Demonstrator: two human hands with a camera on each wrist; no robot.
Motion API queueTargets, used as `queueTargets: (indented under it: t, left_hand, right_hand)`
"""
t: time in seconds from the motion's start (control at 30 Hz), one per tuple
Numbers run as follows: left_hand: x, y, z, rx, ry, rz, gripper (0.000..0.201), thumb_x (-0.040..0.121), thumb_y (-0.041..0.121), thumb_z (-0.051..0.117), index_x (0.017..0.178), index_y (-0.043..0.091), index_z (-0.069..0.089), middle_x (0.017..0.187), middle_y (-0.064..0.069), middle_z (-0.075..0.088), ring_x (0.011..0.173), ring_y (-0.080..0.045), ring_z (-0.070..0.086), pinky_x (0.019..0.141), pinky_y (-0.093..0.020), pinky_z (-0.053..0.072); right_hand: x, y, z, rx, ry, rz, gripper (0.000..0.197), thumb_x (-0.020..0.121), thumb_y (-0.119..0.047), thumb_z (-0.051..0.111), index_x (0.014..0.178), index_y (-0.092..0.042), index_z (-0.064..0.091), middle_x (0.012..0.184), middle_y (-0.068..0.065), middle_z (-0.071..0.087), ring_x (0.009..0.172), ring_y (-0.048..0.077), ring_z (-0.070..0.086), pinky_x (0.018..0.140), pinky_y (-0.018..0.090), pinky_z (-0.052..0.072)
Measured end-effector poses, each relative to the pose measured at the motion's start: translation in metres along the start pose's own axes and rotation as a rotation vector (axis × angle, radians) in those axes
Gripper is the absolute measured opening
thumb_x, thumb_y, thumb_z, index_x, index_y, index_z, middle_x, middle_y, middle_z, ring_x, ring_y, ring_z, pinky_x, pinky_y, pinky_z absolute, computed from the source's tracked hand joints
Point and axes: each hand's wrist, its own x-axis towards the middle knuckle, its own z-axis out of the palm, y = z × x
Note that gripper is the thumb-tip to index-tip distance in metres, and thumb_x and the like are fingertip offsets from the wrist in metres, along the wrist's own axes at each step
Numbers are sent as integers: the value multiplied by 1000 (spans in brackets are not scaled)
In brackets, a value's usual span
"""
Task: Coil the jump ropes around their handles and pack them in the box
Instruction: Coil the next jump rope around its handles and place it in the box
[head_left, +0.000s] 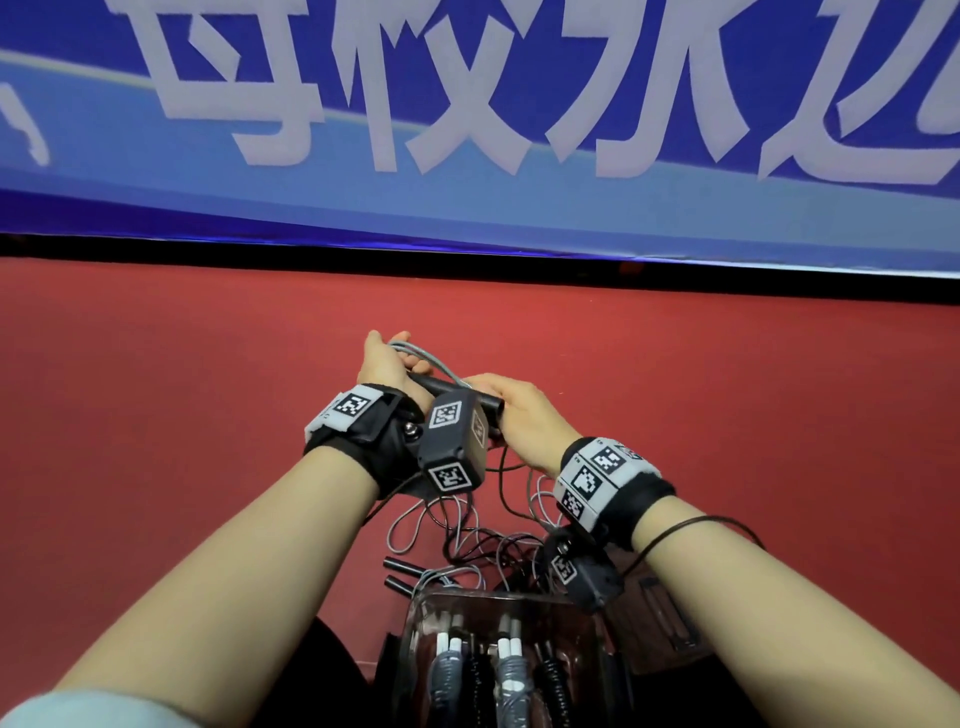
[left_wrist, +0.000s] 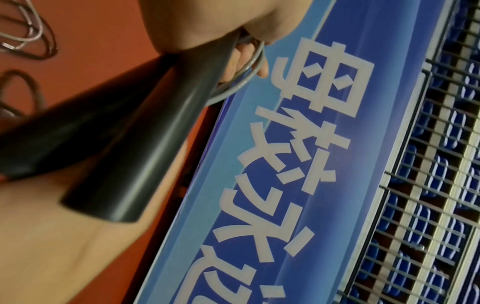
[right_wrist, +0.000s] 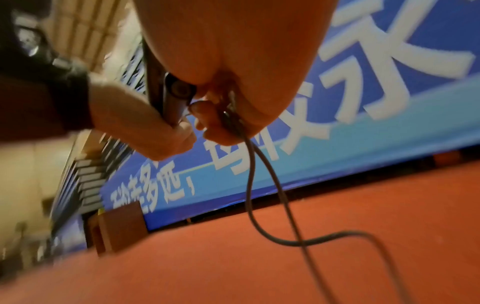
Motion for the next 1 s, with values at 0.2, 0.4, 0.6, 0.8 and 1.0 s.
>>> queueTargets:
  t: [0.2,0.4,0.6,0.8,1.0]
  left_hand:
    - [-4,3,5,57,90,128,36,102,36,44,75,14,55,43,5,32,29,-8,31,38,-13,31]
    - [-8,-5,5,233,152,259,40,100,39,46,70,15,54,71,0,46,60,-16,47,54,-26,41]
    - [-7,-12,4,263,162,346,45,102,39,40,67,14,54,69,-1,48,60,-17,48,59,-29,42]
    - [12,-13,-5,555,-1,420,38,94,18,41,62,16,62,56,1,56,56,-21,51,56,-29,43]
    - [9,-5,-31,1508,-529,404,32,98,14,40,68,11,52,62,-12,59,54,-28,63,46,-27,50]
  right_hand:
    - [3,-20,9,706,-206,342,75,67,-83,55,97,-17,75,85,11,58,80,26,46,84,43,40]
    - [-5,-36,-1,349,-150,282,37,94,-51,52,87,-15,58,50,-6,38,41,10,29,43,23,21]
    - [-12,-44,-9,111,-268,220,25,91,-41,62,94,-16,63,52,-13,49,42,3,40,43,19,29]
    - [-9,-40,-31,-129,-286,156,20,89,-23,68,103,-15,58,68,-4,57,45,6,47,44,18,38]
    - [-18,-27,-58,-686,-354,43,24,83,-31,73,99,-25,56,80,-12,55,67,6,51,57,22,36]
